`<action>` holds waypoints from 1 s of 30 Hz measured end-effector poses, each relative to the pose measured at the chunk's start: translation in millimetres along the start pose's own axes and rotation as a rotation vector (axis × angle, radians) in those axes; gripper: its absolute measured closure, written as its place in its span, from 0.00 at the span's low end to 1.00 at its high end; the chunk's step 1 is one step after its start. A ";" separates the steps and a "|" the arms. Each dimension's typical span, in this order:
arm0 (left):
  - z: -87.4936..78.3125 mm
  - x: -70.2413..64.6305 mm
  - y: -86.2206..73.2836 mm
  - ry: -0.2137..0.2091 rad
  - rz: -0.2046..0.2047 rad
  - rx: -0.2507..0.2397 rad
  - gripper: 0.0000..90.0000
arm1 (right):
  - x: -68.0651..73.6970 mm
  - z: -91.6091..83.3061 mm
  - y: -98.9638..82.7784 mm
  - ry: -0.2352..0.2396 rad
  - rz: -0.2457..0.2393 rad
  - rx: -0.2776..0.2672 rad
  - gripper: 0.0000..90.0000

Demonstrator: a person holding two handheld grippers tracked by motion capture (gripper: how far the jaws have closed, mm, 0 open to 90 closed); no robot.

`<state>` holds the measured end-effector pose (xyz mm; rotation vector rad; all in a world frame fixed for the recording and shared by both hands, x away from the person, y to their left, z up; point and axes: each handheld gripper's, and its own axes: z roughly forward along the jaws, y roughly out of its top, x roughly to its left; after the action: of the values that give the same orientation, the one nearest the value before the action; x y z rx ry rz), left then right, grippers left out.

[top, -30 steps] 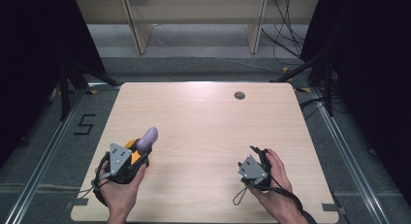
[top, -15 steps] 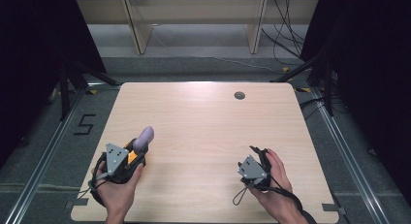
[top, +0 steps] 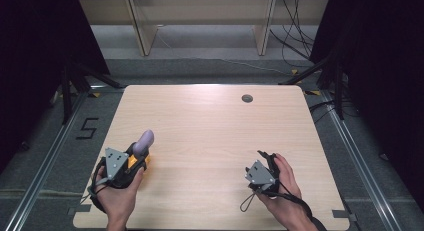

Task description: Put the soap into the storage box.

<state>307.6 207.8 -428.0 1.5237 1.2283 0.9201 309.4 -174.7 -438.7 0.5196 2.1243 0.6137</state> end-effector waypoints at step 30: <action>8.3 28.1 -14.9 0.087 -0.044 0.013 0.65 | 0.4 0.0 0.0 0.001 0.000 0.000 0.40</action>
<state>317.4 234.3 -444.8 1.4744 1.3274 0.9600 309.2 -174.5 -438.9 0.5193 2.1255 0.6143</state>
